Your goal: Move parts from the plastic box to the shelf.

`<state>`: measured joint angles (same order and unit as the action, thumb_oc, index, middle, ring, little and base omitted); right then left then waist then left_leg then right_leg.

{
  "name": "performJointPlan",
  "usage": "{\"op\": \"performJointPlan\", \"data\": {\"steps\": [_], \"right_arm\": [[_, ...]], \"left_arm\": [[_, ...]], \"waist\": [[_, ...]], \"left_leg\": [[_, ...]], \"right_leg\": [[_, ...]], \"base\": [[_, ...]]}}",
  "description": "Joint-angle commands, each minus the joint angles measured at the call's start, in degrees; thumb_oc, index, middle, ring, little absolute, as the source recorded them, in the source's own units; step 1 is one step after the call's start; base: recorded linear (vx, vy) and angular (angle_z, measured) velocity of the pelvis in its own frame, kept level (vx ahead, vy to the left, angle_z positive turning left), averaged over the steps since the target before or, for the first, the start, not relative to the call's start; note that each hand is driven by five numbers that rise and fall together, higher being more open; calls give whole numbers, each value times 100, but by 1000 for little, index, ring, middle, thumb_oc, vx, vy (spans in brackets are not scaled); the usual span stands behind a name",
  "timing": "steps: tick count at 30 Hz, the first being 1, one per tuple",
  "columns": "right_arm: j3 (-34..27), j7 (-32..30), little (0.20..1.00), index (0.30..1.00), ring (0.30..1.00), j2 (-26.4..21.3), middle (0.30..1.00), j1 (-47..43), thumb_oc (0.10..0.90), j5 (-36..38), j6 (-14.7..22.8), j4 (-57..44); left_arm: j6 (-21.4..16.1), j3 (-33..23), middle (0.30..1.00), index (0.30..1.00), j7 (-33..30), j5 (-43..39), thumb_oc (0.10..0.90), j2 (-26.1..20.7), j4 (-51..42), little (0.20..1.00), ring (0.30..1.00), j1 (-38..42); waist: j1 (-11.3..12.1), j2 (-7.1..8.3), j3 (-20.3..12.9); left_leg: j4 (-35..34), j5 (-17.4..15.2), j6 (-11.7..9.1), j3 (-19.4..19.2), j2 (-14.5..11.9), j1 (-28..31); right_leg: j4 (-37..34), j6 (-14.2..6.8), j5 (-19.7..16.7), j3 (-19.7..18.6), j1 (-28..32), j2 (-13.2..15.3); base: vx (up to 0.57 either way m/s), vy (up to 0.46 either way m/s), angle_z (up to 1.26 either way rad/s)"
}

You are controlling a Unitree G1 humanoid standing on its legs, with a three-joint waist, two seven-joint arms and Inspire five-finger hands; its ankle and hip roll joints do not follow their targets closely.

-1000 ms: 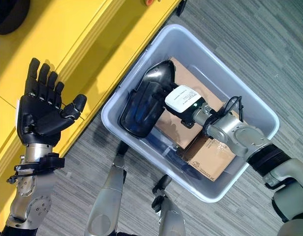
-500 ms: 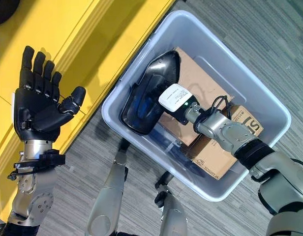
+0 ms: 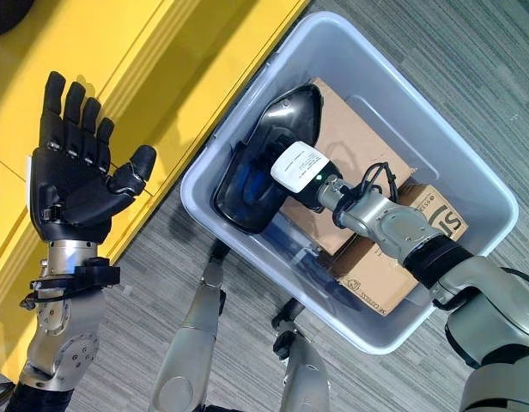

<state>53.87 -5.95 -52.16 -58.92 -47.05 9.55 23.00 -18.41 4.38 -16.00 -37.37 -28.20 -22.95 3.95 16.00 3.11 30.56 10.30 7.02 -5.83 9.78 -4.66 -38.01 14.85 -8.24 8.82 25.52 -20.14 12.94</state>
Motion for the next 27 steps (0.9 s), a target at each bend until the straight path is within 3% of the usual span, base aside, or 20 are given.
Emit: {"op": "performJointPlan", "data": {"steps": [1,15,27], "right_arm": [[312,-295,1000,1000,1000,-87,1000,-680,900,2,-52,31],[282,-457,1000,1000,1000,132,1000,-589,900,13,-262,766],[350,-644,1000,1000,1000,470,1000,-888,900,-37,-456,1436]], "left_arm": [[-600,29,1000,1000,-2,339,900,135,-863,1000,1000,198],[-655,19,1000,1000,-118,448,900,140,-891,1000,1000,154],[-781,-24,1000,1000,-196,393,900,188,-873,1000,1000,247]], "waist": [[-14,-256,-77],[22,-450,-77],[83,-513,-77]], "left_leg": [[-562,411,-425,-290,-481,5],[-280,348,-398,-162,-356,-734],[104,197,-365,-136,-250,-1362]], "right_leg": [[218,191,674,-268,398,-82],[677,245,808,-245,-350,-61],[1006,254,844,-269,-899,-36]], "base": [[0,0,0],[1,-1,0],[-4,8,1]]}}
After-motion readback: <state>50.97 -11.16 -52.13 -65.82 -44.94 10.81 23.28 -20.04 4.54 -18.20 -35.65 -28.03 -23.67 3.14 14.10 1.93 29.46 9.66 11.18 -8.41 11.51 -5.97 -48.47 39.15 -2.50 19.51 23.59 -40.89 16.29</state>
